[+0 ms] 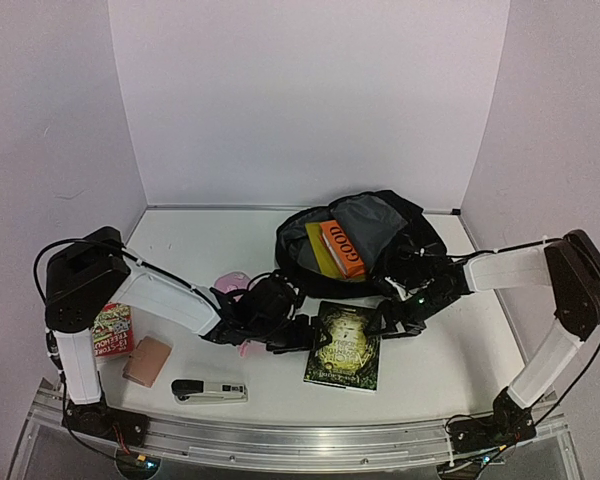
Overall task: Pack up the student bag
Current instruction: Pick up the book from the center of the board.
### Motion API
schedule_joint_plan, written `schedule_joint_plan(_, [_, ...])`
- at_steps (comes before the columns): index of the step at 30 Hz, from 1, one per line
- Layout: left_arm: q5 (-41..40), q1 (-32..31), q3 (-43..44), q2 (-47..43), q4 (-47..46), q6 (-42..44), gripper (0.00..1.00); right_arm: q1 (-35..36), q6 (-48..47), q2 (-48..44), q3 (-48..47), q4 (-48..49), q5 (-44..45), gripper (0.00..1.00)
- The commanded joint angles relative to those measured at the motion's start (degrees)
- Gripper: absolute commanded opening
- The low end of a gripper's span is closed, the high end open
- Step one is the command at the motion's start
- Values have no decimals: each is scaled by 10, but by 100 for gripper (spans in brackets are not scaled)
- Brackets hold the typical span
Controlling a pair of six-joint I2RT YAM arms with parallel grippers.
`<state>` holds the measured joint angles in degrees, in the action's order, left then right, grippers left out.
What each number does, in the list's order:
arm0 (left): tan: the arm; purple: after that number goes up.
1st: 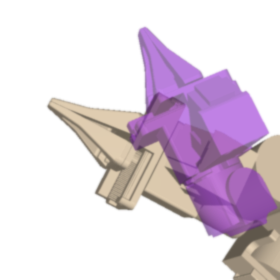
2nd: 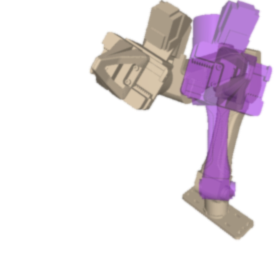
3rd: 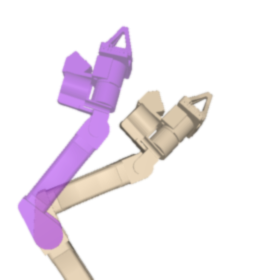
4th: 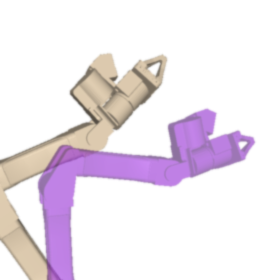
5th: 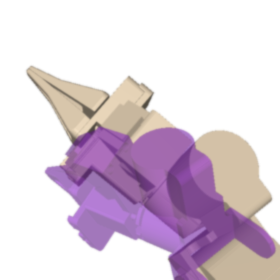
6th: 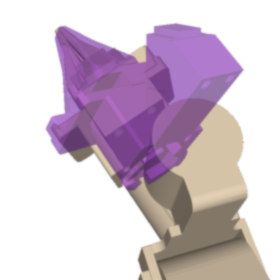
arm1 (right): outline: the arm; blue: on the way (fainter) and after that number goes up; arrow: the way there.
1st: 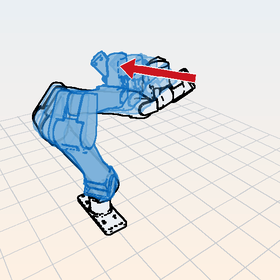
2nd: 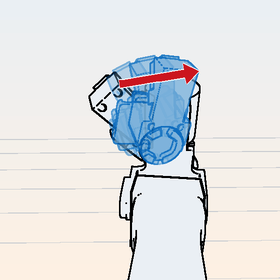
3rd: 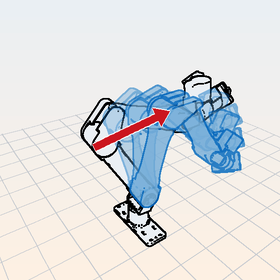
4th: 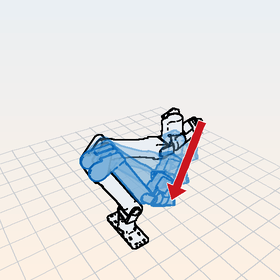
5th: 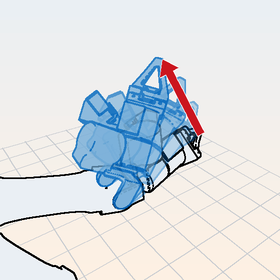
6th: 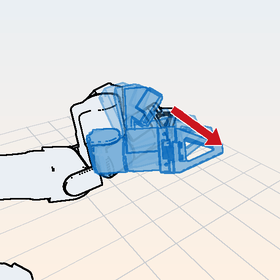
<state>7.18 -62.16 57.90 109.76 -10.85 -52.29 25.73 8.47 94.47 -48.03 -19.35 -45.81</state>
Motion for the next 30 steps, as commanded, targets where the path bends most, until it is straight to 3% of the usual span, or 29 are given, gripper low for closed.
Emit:
schedule_joint_plan(1, [43,15,11,24,-32,-26,75,-1,-2,41,-1,2,-34,75])
schedule_joint_plan(7, [121,12,13,35,-126,2,58,-1,-5,81,-13,5,-80,65])
schedule_joint_plan(15, [113,-8,-14,-14,-190,42,29,-2,-3,61,-10,5,-84,60])
schedule_joint_plan(20, [105,-10,-28,-28,-208,40,19,-4,-3,55,-7,5,-82,60])
schedule_joint_plan(24, [109,-10,-28,-26,-215,32,18,-6,-3,55,-8,5,-88,59])
schedule_joint_plan(27, [122,-7,-30,-6,-246,9,33,-6,-3,55,-10,5,-95,59])
schedule_joint_plan(30, [134,0,-38,12,-286,-19,35,-7,-3,54,-10,5,-97,59])
